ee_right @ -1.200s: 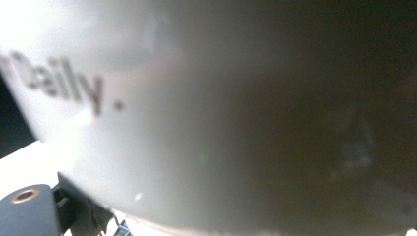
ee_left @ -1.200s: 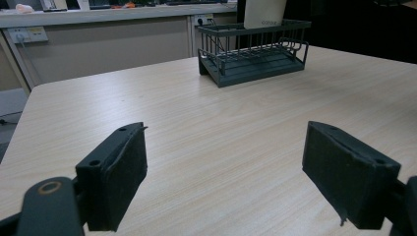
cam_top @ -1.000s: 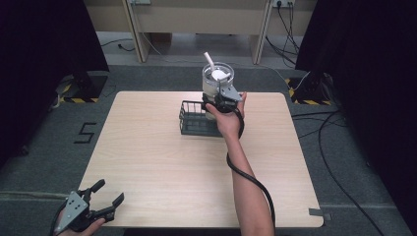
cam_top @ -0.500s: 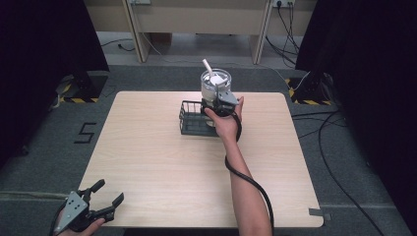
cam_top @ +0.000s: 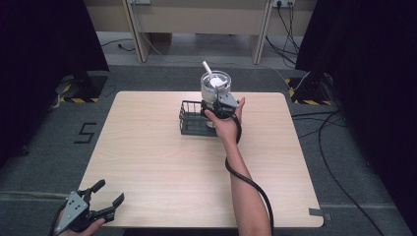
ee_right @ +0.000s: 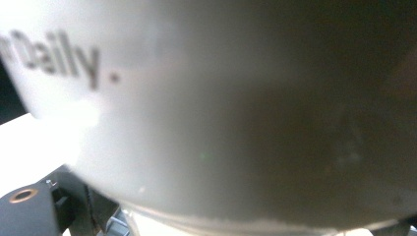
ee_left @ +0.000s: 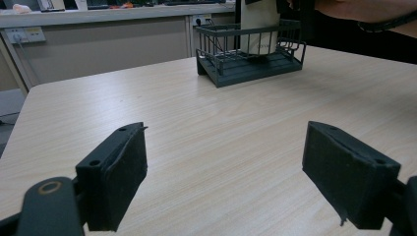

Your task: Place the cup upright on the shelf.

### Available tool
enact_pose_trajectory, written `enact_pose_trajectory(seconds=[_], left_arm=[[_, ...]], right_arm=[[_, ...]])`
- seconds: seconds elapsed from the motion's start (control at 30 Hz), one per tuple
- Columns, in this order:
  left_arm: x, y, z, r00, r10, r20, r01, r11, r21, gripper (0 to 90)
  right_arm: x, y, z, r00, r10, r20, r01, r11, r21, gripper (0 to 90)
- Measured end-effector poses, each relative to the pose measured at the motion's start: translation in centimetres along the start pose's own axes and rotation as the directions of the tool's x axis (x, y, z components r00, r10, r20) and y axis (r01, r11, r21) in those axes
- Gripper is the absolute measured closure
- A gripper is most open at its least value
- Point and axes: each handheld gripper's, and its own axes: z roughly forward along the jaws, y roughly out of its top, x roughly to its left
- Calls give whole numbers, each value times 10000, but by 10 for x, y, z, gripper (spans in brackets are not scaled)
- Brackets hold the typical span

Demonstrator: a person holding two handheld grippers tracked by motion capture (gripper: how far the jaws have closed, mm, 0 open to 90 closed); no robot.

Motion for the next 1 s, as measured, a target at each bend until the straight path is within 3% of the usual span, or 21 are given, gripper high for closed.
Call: enact_pose_trajectory(seconds=[0.63,0.77,1.0], left_arm=[[0,0,0,10000,79,-14,-79,10000,32,162],[0,0,0,9999,112,-19,-112,9999,44,162],[1,0,0,9999,110,-53,-109,9999,48,163]], right_arm=[[2,-7,-3,9992,247,307,-240,9994,-238,20],[2,-8,-6,9991,2,419,10,9996,-269,2],[1,-9,-9,9992,118,371,-106,9995,-312,1]])
